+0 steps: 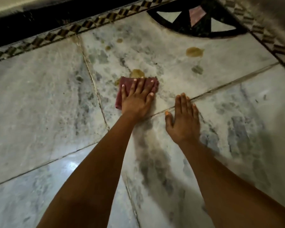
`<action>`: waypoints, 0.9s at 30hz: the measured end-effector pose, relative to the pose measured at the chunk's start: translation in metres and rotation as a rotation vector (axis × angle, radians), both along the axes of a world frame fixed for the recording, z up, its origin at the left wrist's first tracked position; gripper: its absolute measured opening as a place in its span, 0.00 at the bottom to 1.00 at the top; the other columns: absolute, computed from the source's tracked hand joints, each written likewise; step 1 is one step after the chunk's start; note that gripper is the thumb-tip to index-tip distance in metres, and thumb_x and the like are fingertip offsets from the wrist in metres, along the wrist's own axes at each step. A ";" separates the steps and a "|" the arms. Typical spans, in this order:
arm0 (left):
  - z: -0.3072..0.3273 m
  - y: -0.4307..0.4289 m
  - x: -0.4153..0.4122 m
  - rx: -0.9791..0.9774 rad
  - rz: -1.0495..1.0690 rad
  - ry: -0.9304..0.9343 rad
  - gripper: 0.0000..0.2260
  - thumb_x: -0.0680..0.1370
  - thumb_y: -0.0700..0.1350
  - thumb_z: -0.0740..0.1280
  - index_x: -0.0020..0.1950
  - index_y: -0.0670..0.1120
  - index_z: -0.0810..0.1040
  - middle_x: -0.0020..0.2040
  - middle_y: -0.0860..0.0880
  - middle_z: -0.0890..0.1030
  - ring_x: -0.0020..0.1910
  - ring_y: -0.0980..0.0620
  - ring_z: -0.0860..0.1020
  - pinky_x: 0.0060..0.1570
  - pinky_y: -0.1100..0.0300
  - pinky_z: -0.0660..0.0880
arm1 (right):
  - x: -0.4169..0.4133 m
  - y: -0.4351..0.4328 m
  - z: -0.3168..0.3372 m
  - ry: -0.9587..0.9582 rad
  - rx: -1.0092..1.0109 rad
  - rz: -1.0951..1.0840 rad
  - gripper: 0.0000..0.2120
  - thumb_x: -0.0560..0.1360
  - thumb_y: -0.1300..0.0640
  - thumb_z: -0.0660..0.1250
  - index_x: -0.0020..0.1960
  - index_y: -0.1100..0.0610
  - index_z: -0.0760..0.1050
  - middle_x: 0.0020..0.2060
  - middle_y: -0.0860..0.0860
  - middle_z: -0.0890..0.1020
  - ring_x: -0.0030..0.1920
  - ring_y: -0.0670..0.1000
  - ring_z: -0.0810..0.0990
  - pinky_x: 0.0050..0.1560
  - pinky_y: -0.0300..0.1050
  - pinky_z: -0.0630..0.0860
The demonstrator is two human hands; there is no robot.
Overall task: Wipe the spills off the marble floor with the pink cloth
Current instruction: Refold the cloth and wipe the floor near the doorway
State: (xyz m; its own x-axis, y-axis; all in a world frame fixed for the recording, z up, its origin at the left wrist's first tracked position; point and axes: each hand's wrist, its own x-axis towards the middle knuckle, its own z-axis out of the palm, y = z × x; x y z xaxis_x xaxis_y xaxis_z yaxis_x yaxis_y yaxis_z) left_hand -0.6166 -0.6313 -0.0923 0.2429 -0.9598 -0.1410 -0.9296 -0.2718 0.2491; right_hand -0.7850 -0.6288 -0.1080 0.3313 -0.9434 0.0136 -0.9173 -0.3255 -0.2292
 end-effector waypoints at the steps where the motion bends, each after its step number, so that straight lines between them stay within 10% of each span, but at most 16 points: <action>1: -0.001 0.009 -0.003 0.000 -0.011 -0.003 0.22 0.81 0.57 0.44 0.76 0.59 0.48 0.78 0.53 0.48 0.76 0.52 0.43 0.71 0.44 0.34 | 0.000 0.001 0.000 0.004 0.004 -0.003 0.35 0.75 0.42 0.44 0.75 0.61 0.58 0.75 0.58 0.60 0.75 0.56 0.58 0.74 0.55 0.55; 14: 0.001 0.001 0.024 0.033 0.137 -0.017 0.22 0.82 0.54 0.47 0.76 0.57 0.51 0.78 0.52 0.49 0.77 0.50 0.44 0.71 0.43 0.36 | 0.000 0.000 0.004 0.017 0.016 0.015 0.37 0.73 0.41 0.39 0.76 0.60 0.52 0.76 0.56 0.55 0.76 0.53 0.51 0.76 0.52 0.48; 22: 0.016 0.067 0.055 0.033 -0.077 -0.151 0.28 0.75 0.59 0.40 0.75 0.58 0.54 0.77 0.52 0.55 0.74 0.46 0.56 0.67 0.45 0.51 | 0.000 -0.022 0.024 -0.002 -0.026 0.035 0.32 0.74 0.42 0.49 0.67 0.62 0.69 0.67 0.61 0.72 0.65 0.62 0.71 0.68 0.60 0.63; 27: -0.001 0.008 0.094 -0.049 0.118 -0.185 0.26 0.78 0.55 0.45 0.76 0.52 0.53 0.78 0.50 0.50 0.76 0.49 0.48 0.71 0.45 0.43 | 0.017 -0.054 0.005 0.044 -0.029 -0.014 0.36 0.75 0.37 0.43 0.77 0.56 0.53 0.76 0.58 0.54 0.76 0.58 0.52 0.74 0.60 0.47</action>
State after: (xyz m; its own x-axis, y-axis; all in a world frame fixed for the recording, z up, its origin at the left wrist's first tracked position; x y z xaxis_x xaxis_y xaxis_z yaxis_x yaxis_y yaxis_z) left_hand -0.5229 -0.6232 -0.0936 0.3717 -0.9276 -0.0377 -0.9229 -0.3736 0.0932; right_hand -0.7685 -0.6829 -0.1035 0.3194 -0.9473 0.0263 -0.9307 -0.3188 -0.1793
